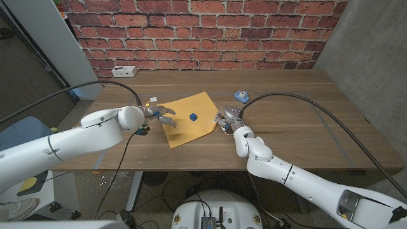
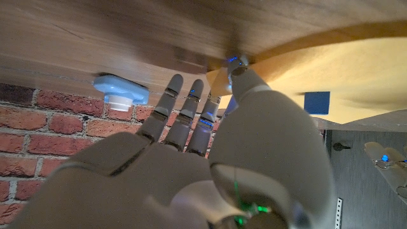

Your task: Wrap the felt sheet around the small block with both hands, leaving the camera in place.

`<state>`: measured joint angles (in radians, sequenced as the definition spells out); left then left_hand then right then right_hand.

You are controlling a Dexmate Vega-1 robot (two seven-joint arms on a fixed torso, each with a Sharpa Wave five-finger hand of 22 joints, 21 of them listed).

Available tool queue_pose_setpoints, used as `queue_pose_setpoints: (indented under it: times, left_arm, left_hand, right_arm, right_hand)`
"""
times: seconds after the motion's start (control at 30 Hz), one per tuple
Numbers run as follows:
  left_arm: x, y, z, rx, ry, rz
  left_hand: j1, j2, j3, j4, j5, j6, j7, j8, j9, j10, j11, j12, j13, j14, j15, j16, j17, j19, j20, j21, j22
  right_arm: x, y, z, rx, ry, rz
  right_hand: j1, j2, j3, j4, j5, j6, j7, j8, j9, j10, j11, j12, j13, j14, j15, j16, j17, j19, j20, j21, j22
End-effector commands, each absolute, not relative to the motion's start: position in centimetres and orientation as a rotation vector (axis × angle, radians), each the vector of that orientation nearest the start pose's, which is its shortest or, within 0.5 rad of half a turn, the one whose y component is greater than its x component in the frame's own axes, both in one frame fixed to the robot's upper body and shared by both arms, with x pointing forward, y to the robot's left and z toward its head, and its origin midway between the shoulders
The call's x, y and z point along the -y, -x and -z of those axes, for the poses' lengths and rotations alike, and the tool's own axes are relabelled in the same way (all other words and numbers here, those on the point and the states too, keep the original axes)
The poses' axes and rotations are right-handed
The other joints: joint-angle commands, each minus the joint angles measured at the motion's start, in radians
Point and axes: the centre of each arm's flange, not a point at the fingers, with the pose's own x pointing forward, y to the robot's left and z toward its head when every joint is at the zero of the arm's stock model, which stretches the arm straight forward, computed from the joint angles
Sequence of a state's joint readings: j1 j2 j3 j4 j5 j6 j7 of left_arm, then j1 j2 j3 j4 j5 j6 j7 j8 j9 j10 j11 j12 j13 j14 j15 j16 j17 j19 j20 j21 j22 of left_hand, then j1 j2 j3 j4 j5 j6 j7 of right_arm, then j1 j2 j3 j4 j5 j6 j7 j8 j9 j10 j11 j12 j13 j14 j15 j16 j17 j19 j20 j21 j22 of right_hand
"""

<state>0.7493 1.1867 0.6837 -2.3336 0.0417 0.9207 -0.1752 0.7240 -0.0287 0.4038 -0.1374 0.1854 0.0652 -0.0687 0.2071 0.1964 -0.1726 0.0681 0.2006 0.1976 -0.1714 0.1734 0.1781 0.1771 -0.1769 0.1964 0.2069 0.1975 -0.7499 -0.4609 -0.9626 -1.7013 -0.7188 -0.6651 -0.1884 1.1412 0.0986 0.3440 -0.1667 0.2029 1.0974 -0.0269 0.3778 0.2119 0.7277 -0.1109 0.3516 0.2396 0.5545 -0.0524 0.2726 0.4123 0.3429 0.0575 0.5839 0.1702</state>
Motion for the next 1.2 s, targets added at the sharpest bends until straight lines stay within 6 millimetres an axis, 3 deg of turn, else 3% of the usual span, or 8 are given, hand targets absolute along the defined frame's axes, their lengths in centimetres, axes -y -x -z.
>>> queue_pose_setpoints:
  times: [0.03, 0.13, 0.23, 0.43, 0.63, 0.73, 0.97, 1.2]
  left_arm:
    - [-24.2, -50.4, -0.5, 0.079, -1.379, 0.102]
    - [-24.0, -50.3, -0.6, 0.092, -1.361, 0.128]
    - [-23.8, -50.3, -0.4, 0.089, -1.355, 0.158]
    - [-22.5, -50.7, 0.2, 0.077, -1.404, 0.185]
    - [-21.0, -51.4, 0.7, 0.054, -1.447, 0.225]
    - [-20.4, -51.6, 0.7, 0.034, -1.484, 0.234]
    - [-19.5, -51.6, 0.3, -0.047, -1.575, 0.214]
    - [-19.0, -51.8, 0.3, -0.125, -1.654, 0.142]
  left_hand:
    - [0.0, -0.025, -0.016, 0.0, 0.013, -0.011, 0.006, -0.004, 0.003, -0.151, -0.001, 0.001, 0.003, -0.294, 0.014, 0.002, 0.003, -0.184, 0.011, -0.002, 0.006]
    - [-0.007, -0.043, -0.033, 0.002, 0.022, -0.014, 0.008, -0.004, 0.004, -0.155, 0.003, 0.003, 0.003, -0.301, 0.013, 0.002, 0.003, -0.197, 0.008, -0.003, 0.007]
    - [-0.023, -0.055, -0.052, 0.013, 0.033, -0.014, 0.021, -0.004, 0.007, -0.159, 0.034, 0.006, 0.004, -0.31, 0.025, 0.003, 0.004, -0.209, 0.01, -0.003, 0.009]
    - [-0.033, -0.056, -0.069, 0.023, 0.046, -0.049, 0.049, -0.013, 0.011, -0.173, 0.069, 0.006, 0.004, -0.323, 0.039, 0.003, 0.004, -0.227, 0.014, -0.002, 0.01]
    - [-0.029, -0.043, -0.07, 0.026, 0.051, -0.049, 0.064, -0.008, 0.013, -0.17, 0.075, 0.01, 0.004, -0.321, 0.04, 0.005, 0.004, -0.228, 0.014, 0.001, 0.011]
    - [-0.027, -0.035, -0.073, 0.029, 0.054, -0.024, 0.069, 0.004, 0.016, -0.166, 0.09, 0.013, 0.004, -0.321, 0.041, 0.006, 0.004, -0.225, 0.014, 0.004, 0.011]
    - [-0.017, -0.026, -0.071, 0.027, 0.056, -0.037, 0.075, 0.001, 0.018, -0.167, 0.091, 0.014, 0.004, -0.324, 0.041, 0.005, 0.004, -0.223, 0.014, 0.007, 0.011]
    - [0.009, 0.006, -0.058, 0.022, 0.057, -0.05, 0.078, 0.001, 0.021, -0.171, 0.094, 0.015, 0.004, -0.337, 0.041, 0.003, 0.004, -0.22, 0.012, 0.01, 0.011]
  right_arm:
    - [4.9, -60.0, 6.1, 0.525, 1.349, 0.266]
    - [4.4, -60.4, 5.8, 0.508, 1.349, 0.279]
    - [4.0, -60.6, 5.6, 0.502, 1.346, 0.289]
    - [3.4, -60.9, 5.2, 0.493, 1.348, 0.297]
    - [3.1, -61.1, 5.0, 0.487, 1.348, 0.292]
    - [3.0, -61.1, 4.9, 0.49, 1.345, 0.293]
    - [3.2, -61.4, 4.7, 0.49, 1.335, 0.303]
    - [3.4, -61.6, 4.4, 0.511, 1.319, 0.302]
  right_hand:
    - [-0.006, -0.013, 0.013, 0.0, 0.001, 0.175, 0.162, 0.009, 0.006, 0.013, -0.002, 0.011, 0.007, 0.022, -0.146, -0.004, -0.001, -0.005, 0.003, -0.006, 0.005]
    - [-0.01, -0.016, 0.023, 0.001, 0.003, 0.185, 0.166, 0.013, 0.009, 0.02, -0.012, 0.017, 0.01, 0.027, -0.146, -0.007, -0.001, -0.006, 0.004, -0.009, 0.006]
    - [-0.012, -0.017, 0.028, 0.001, 0.005, 0.188, 0.167, 0.014, 0.01, 0.023, -0.006, 0.02, 0.012, 0.033, -0.145, -0.007, -0.001, -0.006, 0.005, -0.01, 0.006]
    - [-0.018, -0.02, 0.045, 0.002, 0.01, 0.19, 0.166, 0.015, 0.013, 0.03, -0.004, 0.029, 0.016, 0.046, -0.146, -0.009, -0.001, -0.004, 0.006, -0.013, 0.007]
    - [-0.022, -0.022, 0.054, 0.002, 0.013, 0.19, 0.167, 0.015, 0.014, 0.034, 0.0, 0.033, 0.019, 0.052, -0.147, -0.01, 0.0, -0.004, 0.006, -0.015, 0.007]
    - [-0.024, -0.023, 0.058, 0.003, 0.014, 0.189, 0.167, 0.015, 0.015, 0.036, 0.0, 0.036, 0.02, 0.054, -0.144, -0.011, 0.0, -0.004, 0.007, -0.016, 0.007]
    - [-0.031, -0.027, 0.071, 0.003, 0.017, 0.187, 0.168, 0.015, 0.018, 0.035, -0.003, 0.04, 0.023, 0.056, -0.145, -0.016, 0.001, -0.002, 0.008, -0.018, 0.008]
    - [-0.037, -0.031, 0.085, 0.003, 0.02, 0.186, 0.165, 0.014, 0.019, 0.037, -0.003, 0.046, 0.026, 0.062, -0.145, -0.019, 0.003, -0.001, 0.008, -0.021, 0.008]
